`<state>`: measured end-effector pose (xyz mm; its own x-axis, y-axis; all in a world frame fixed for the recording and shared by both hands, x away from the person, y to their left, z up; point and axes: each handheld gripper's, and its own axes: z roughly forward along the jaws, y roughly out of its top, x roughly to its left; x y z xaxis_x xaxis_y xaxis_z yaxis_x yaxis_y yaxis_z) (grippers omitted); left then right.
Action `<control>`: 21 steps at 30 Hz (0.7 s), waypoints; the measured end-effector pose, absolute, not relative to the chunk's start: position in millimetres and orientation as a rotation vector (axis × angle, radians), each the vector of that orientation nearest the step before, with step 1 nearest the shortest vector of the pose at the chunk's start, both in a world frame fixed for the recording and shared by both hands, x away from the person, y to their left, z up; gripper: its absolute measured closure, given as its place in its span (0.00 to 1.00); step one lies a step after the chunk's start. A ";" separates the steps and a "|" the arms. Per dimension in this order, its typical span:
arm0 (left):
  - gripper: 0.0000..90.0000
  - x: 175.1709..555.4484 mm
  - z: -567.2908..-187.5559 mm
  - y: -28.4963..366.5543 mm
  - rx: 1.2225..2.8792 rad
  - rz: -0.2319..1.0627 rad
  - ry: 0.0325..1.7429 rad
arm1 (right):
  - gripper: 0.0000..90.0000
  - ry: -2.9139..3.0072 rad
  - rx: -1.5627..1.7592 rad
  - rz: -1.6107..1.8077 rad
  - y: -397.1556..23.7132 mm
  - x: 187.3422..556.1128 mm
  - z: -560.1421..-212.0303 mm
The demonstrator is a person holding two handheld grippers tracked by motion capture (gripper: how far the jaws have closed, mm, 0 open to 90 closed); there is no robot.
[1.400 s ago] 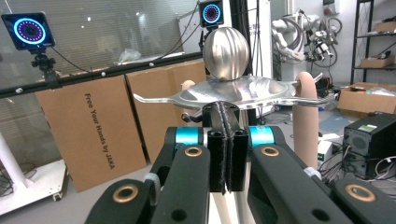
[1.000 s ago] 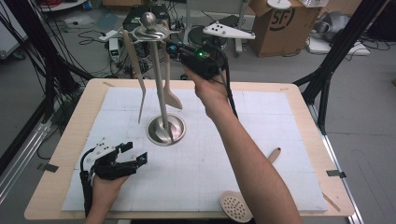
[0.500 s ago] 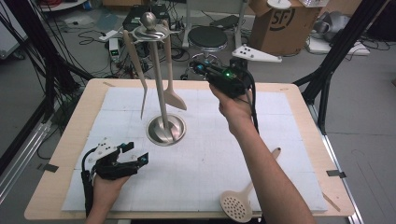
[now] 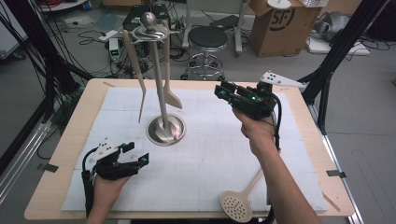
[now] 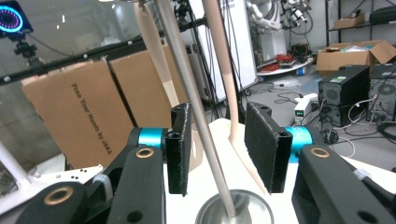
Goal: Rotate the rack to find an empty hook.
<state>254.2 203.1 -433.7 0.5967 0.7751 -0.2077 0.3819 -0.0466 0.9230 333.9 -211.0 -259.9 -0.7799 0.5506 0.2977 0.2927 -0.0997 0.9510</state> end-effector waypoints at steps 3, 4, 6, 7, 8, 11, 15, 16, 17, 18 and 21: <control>0.25 254.7 -434.1 204.2 1.661 0.422 0.978 | 0.65 1.954 0.973 1.993 -220.6 329.7 -269.0; 0.25 254.9 -434.4 204.3 1.659 0.420 0.979 | 0.65 1.948 0.978 1.992 -223.3 328.3 -272.1; 0.25 255.2 -434.8 204.7 1.660 0.421 0.984 | 0.65 1.952 0.994 1.975 -228.7 325.9 -278.0; 0.25 255.5 -434.9 204.8 1.661 0.421 0.983 | 0.65 1.950 1.000 1.970 -231.5 324.5 -280.8; 0.25 255.7 -434.8 204.6 1.655 0.420 0.985 | 0.66 1.949 1.004 1.970 -234.7 323.0 -283.6; 0.25 256.3 -434.4 206.6 1.644 0.422 0.993 | 0.66 1.933 1.028 1.961 -244.0 318.6 -291.1; 0.25 256.0 -434.9 205.5 1.649 0.418 0.991 | 0.63 1.917 1.061 1.960 -254.0 313.8 -298.1; 0.25 255.7 -434.8 204.9 1.649 0.418 0.991 | 0.63 1.913 1.063 1.951 -255.8 313.0 -299.8; 0.25 255.9 -434.8 204.6 1.655 0.416 0.989 | 0.62 1.916 1.072 1.945 -257.1 312.3 -301.5; 0.25 256.2 -435.2 204.1 1.658 0.414 0.989 | 0.60 1.918 1.085 1.941 -257.8 311.6 -303.0; 0.26 255.7 -435.3 203.2 1.662 0.410 0.985 | 0.54 1.938 1.090 1.904 -259.4 307.8 -308.8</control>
